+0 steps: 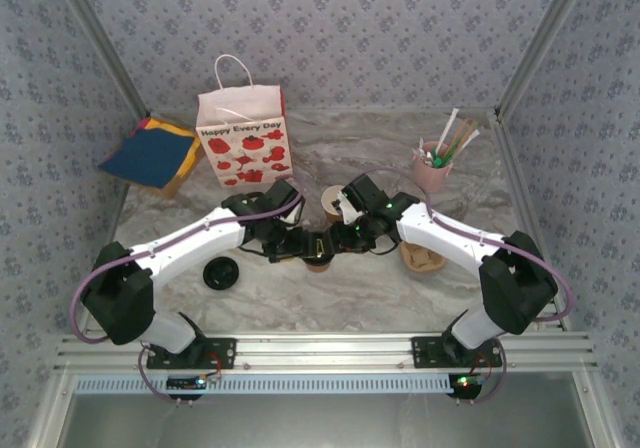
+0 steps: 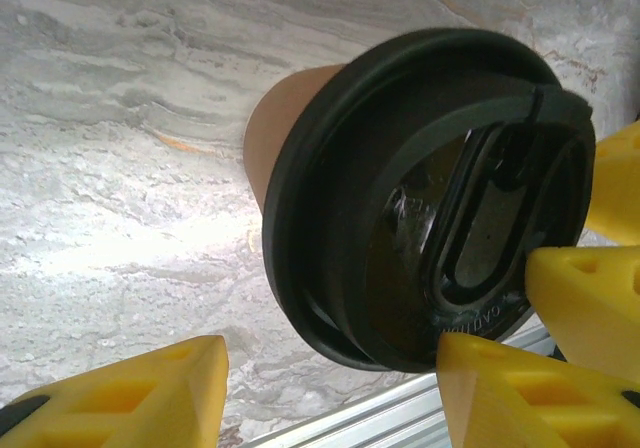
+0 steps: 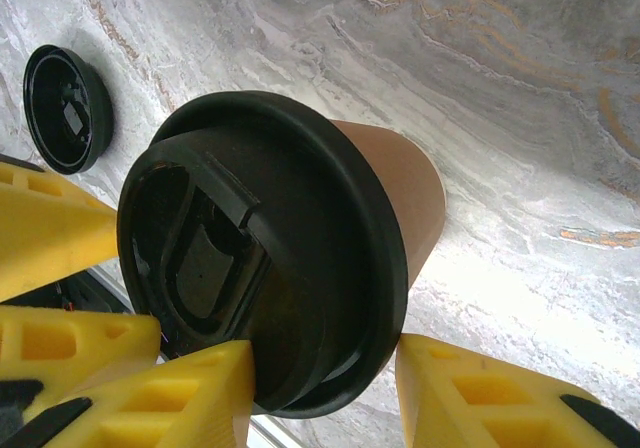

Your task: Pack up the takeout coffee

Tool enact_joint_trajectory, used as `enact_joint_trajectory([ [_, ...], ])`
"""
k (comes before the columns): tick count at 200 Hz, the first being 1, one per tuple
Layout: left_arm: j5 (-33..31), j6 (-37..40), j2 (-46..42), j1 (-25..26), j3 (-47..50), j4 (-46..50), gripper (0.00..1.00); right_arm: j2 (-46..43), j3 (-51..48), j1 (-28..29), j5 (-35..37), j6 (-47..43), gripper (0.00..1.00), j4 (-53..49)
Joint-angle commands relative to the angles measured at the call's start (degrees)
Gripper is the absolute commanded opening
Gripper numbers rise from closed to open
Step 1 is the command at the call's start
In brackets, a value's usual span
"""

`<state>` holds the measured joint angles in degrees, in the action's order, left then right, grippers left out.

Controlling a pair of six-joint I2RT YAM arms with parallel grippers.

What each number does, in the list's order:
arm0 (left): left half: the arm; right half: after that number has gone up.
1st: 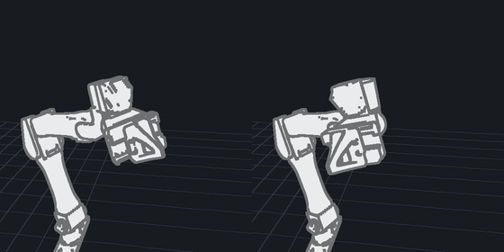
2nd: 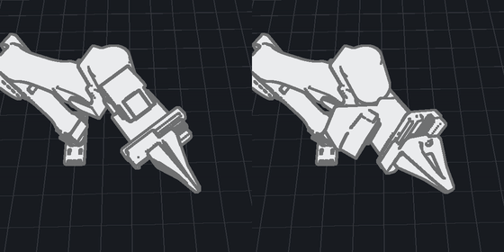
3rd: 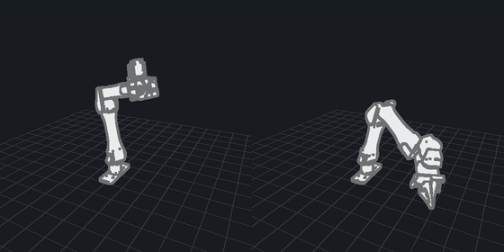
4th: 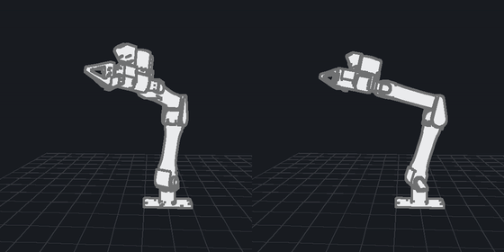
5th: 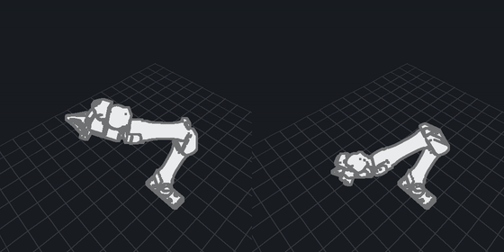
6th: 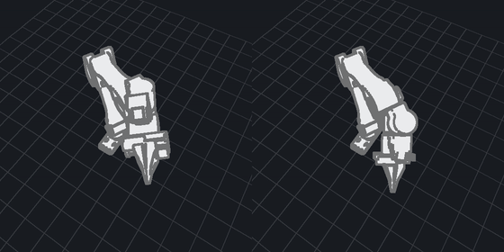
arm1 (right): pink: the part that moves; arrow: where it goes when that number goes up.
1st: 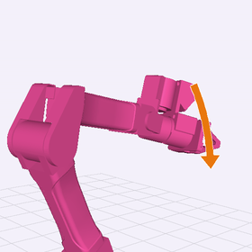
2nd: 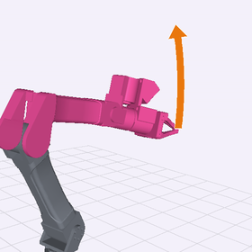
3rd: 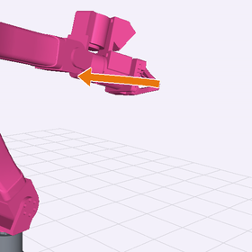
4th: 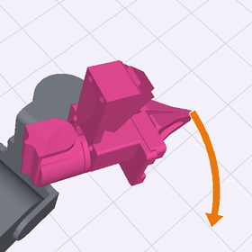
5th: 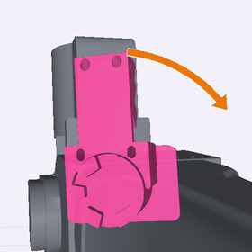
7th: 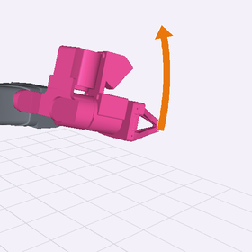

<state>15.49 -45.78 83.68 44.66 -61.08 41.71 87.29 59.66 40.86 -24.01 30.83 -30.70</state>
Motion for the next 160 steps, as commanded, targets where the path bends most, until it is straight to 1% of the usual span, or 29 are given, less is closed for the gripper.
enact_joint_trajectory([
  [1, 0.66, -0.73, 0.00, -0.46, -0.32, -0.90, 0.58, 1.83, -1.74, -0.09, 1.95, 0.54, 0.42, -1.38],
  [50, -0.05, -0.59, 0.86, -0.13, 2.85, -1.35, 0.57, 1.75, -1.75, -0.18, 1.86, 0.64, 0.42, -1.38],
  [64, -0.61, -0.42, 1.01, 0.31, 4.30, -1.26, 0.55, 1.78, -2.00, -0.34, 1.77, 0.78, 0.42, -1.30],
  [124, -1.60, 0.59, 2.39, 0.55, 10.96, -2.47, 0.54, 1.96, -3.05, -0.62, 1.51, 0.86, 0.42, -0.82],
  [160, -2.14, 0.83, 2.23, 0.39, 11.53, -2.48, 0.53, 1.69, -3.19, -0.73, 1.52, 0.81, 0.41, -0.92],
])
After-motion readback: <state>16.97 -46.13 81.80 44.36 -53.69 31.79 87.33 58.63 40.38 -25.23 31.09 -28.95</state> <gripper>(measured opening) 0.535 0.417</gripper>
